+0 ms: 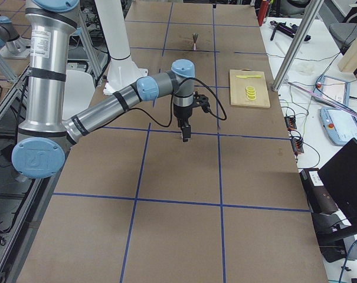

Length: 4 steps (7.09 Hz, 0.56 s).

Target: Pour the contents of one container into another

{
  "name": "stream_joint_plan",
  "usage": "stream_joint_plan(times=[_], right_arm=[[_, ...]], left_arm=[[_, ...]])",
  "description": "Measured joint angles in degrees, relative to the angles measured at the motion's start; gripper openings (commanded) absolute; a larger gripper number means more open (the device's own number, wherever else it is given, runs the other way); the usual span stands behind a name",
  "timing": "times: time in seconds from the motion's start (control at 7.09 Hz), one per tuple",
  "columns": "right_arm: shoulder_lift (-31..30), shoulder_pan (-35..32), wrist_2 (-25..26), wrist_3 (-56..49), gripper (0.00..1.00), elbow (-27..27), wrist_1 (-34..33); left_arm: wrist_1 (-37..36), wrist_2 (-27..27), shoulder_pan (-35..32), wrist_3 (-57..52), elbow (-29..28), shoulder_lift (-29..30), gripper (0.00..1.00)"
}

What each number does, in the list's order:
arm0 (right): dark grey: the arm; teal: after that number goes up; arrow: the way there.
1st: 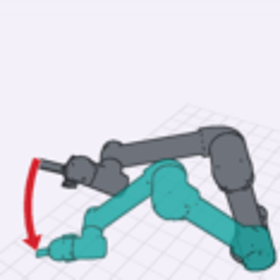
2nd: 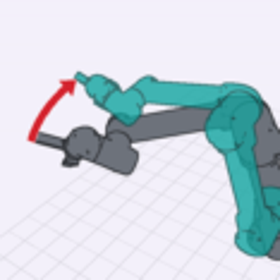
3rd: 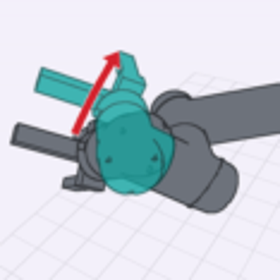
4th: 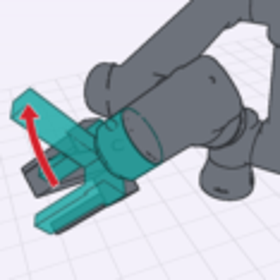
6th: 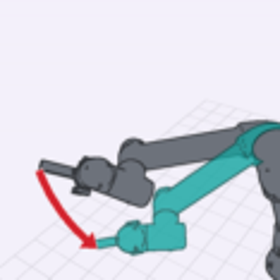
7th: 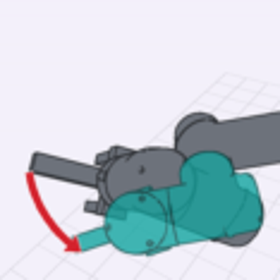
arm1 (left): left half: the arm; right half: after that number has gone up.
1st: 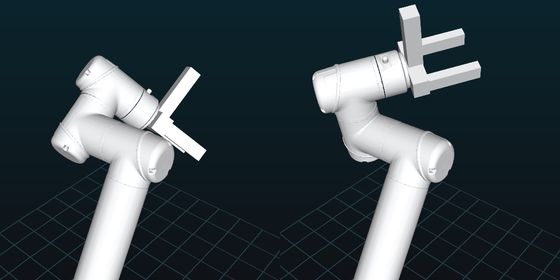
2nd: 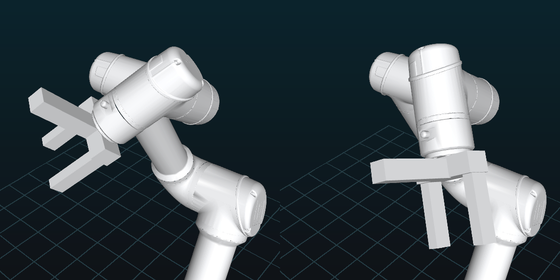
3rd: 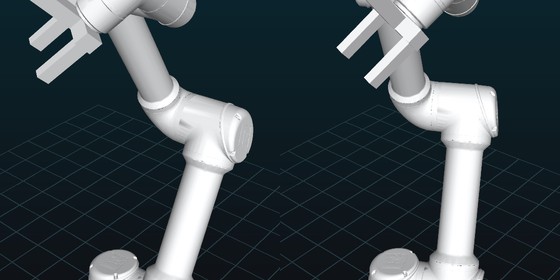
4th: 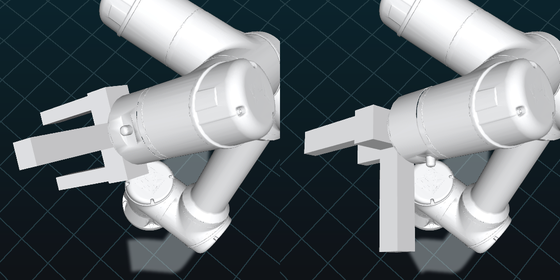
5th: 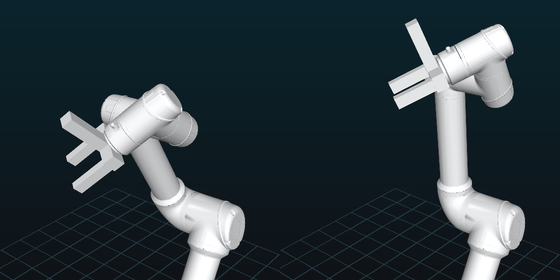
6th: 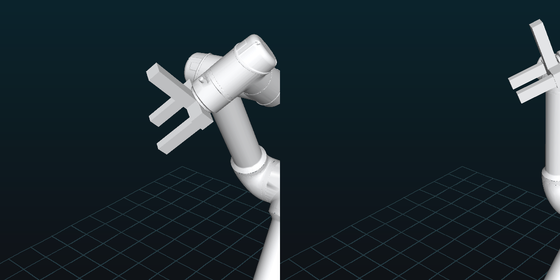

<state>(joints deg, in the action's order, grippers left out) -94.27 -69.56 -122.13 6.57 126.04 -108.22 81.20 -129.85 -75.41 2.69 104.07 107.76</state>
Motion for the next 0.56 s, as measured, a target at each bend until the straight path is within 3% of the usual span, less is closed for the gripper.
stream_joint_plan(times=[0.28, 0.56], right_arm=[[4.9, -13.2, -8.8, -17.5, 1.00, -11.1, -6.7], [5.5, -18.4, -12.6, -21.9, 1.00, -16.5, -7.5]], left_arm=[[2.9, -3.8, -5.8, -4.6, -8.8, -0.6, 1.00], [10.5, -9.6, -9.8, -5.9, -14.9, -6.3, 1.00]])
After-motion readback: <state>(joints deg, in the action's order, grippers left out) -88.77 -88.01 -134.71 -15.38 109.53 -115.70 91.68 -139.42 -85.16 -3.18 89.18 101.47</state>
